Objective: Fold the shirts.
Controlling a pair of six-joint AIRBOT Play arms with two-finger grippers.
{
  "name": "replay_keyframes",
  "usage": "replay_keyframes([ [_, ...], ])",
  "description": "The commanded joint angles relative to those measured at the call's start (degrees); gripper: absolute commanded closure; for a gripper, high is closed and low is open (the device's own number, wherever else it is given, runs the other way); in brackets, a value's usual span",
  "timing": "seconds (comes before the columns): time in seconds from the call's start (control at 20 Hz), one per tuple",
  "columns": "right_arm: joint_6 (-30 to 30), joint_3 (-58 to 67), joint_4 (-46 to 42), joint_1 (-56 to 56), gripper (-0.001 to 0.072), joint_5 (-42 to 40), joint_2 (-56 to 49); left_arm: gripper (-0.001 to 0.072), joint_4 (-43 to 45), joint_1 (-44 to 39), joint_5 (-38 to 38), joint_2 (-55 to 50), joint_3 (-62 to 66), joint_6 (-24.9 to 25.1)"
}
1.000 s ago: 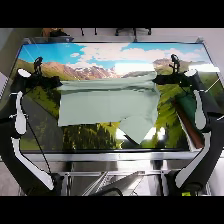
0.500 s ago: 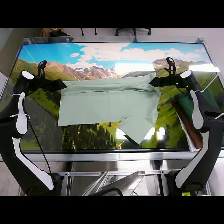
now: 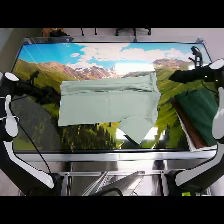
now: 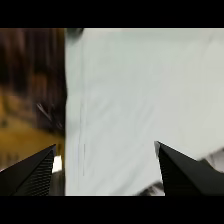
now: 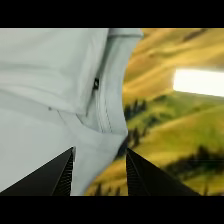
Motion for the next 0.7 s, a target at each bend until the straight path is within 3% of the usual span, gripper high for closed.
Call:
replay_keyframes([
  [0.0,5.07,-6.12,-0.63,-6.86,0.0351,9.77,5.38,0.0015,-0.59,1.46,0.35,4.61,-17.44,1.27],
  [0.25,5.05,-17.99,2.45,-11.15,0.035,10.03,11.1,0.0016,-4.87,1.4,6.84,8.5,-27.3,4.92],
  [0.3,5.05,-20.63,2.64,-11.08,0.035,10.01,11.82,0.0101,-8.66,1.31,6.05,8.5,-27.23,5.95],
  [0.4,5.03,-26.69,2.89,-10.21,0.035,9.68,13.07,0.0545,-14.14,1.18,4.39,8.48,-27.23,8.85],
  [0.45,5.05,-30.14,2.89,-9.33,0.035,8.9,13.62,0.0693,-14.95,0.92,4.15,8.48,-27.23,9.84],
  [0.65,5.05,-42.64,3.91,-2.36,0.0349,1.05,14.69,0.0693,-15.02,0.72,6.29,8.44,-27.23,9.88],
])
